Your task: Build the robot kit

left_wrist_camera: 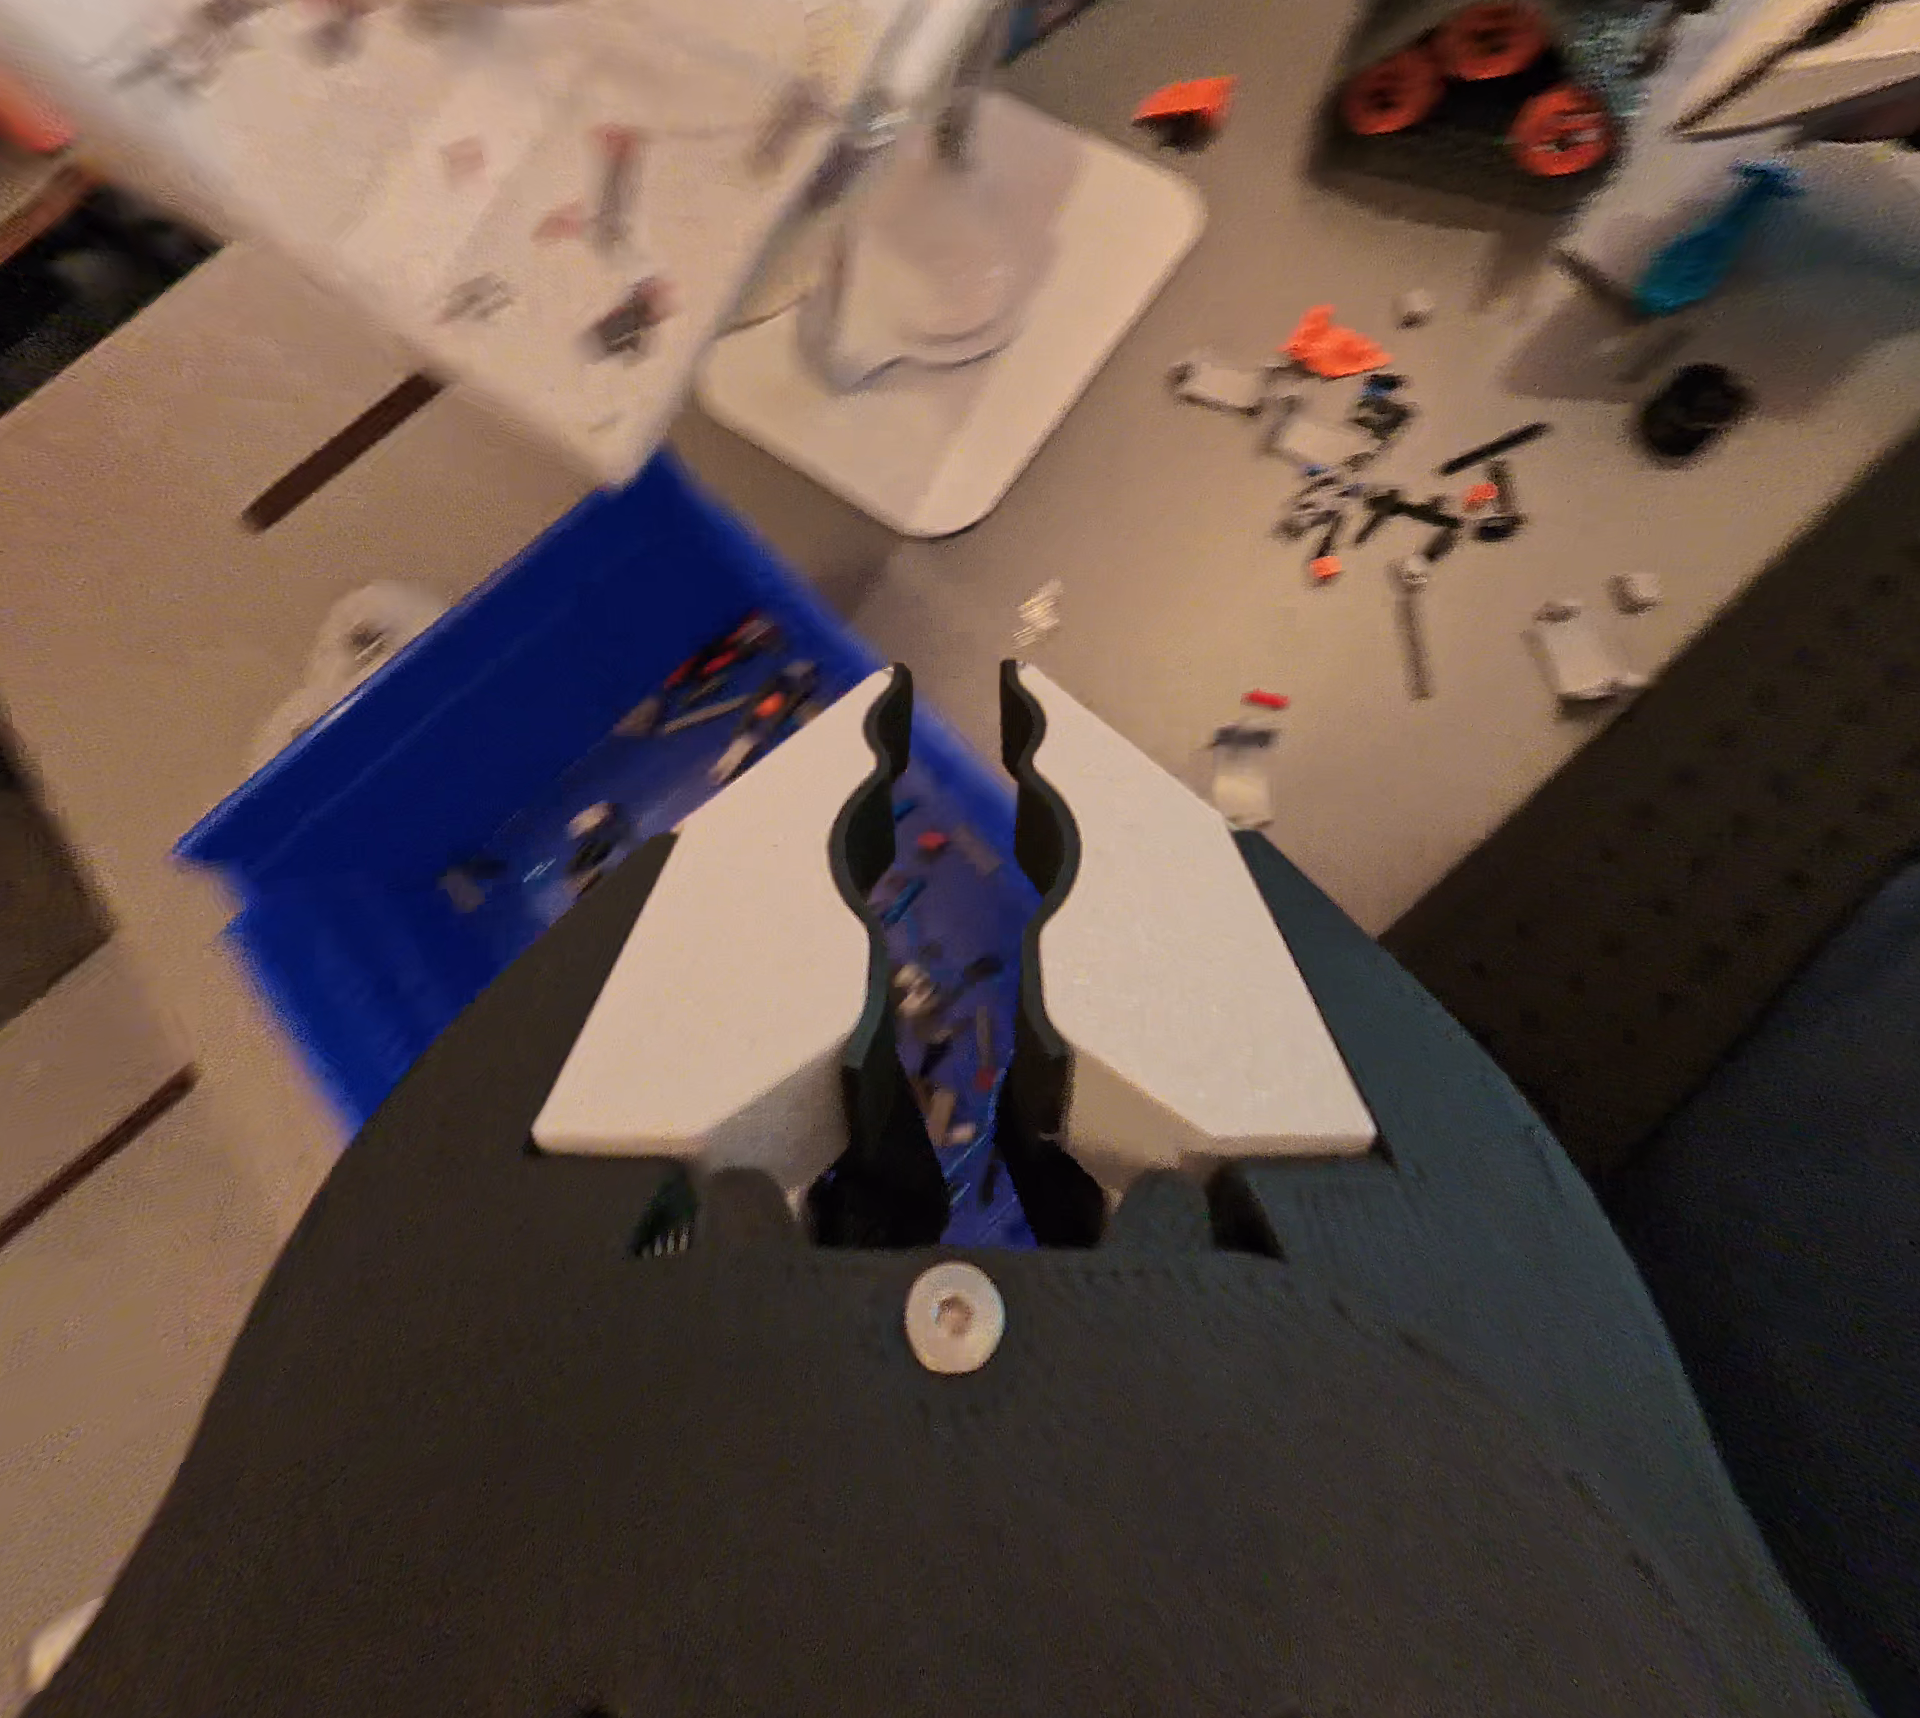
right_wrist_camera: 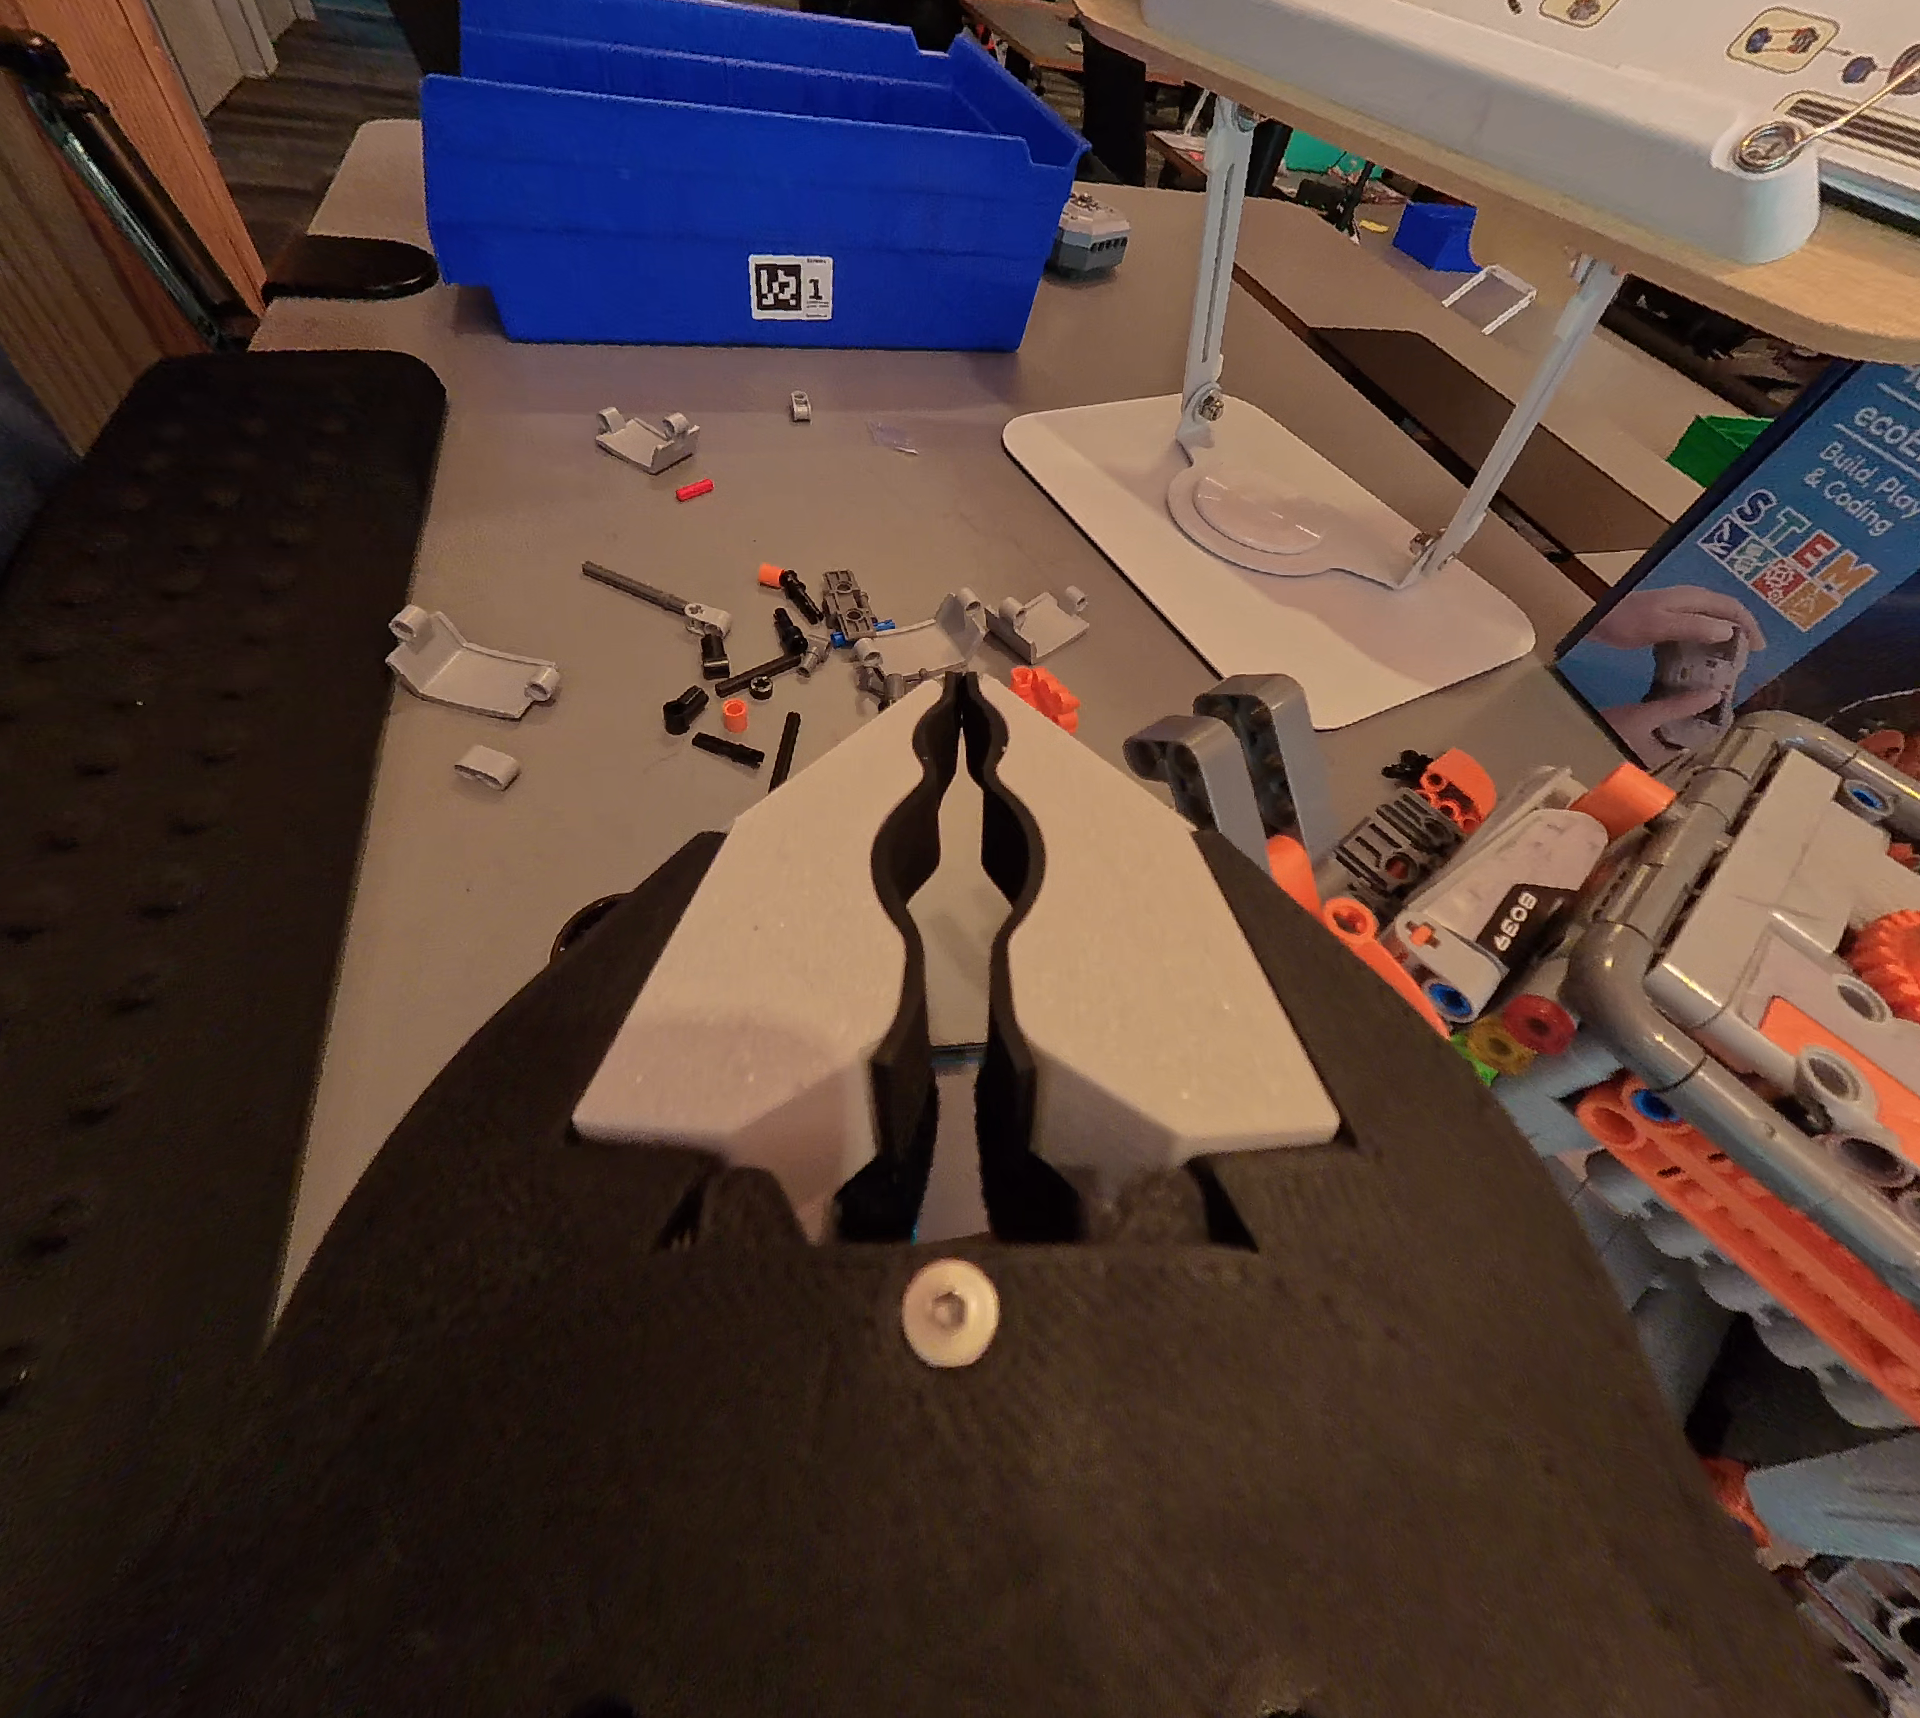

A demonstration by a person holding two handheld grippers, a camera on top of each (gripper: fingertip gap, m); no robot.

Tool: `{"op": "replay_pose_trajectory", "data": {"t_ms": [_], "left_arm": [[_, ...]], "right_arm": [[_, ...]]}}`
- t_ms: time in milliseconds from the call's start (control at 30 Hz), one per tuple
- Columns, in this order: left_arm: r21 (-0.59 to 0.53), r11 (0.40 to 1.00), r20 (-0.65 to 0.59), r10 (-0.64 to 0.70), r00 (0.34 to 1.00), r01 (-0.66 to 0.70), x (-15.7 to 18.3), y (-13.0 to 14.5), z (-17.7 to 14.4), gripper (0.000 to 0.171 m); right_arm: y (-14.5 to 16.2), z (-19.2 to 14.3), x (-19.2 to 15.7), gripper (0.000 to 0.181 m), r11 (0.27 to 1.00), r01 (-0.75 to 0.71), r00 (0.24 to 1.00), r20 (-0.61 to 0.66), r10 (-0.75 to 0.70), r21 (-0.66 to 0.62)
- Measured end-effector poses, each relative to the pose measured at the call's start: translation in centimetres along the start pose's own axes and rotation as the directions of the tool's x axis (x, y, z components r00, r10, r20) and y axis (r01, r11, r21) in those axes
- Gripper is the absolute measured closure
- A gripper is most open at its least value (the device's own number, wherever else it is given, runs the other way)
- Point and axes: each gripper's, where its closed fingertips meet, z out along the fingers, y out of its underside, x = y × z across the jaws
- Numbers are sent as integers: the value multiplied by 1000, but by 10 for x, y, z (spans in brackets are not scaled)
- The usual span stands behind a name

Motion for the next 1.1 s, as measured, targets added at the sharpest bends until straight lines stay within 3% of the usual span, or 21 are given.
{"op": "replay_pose_trajectory", "data": {"t_ms": [133, 333, 533, 667, 833, 1100], "left_arm": [[-50, 994, 148, -85, 985, 93, -60, 37, -34, 156], [-164, 966, 190, -167, 967, 199, -90, 89, -28, 155], [-296, 933, 96, -185, 978, 206, -75, 124, -13, 155], [-380, 887, 135, -226, 965, 261, -79, 154, -20, 157], [-402, 882, 81, -233, 969, 246, -67, 166, -17, 158], [-388, 911, -117, -197, 973, 138, -28, 159, 19, 157]], "right_arm": [[3, 2, 1, 181, 1000, -6, 1000, 0, 6, -11], [7, 3, 1, 181, 1000, -8, 1000, -1, 8, -24], [11, 2, 5, 181, 999, -20, 1000, -11, 20, -30], [13, 3, 6, 181, 999, -25, 1000, -13, 24, -40], [16, 4, 7, 181, 998, -36, 999, -10, 35, -42], [14, 4, 10, 181, 998, -58, 998, 7, 58, 6]]}}
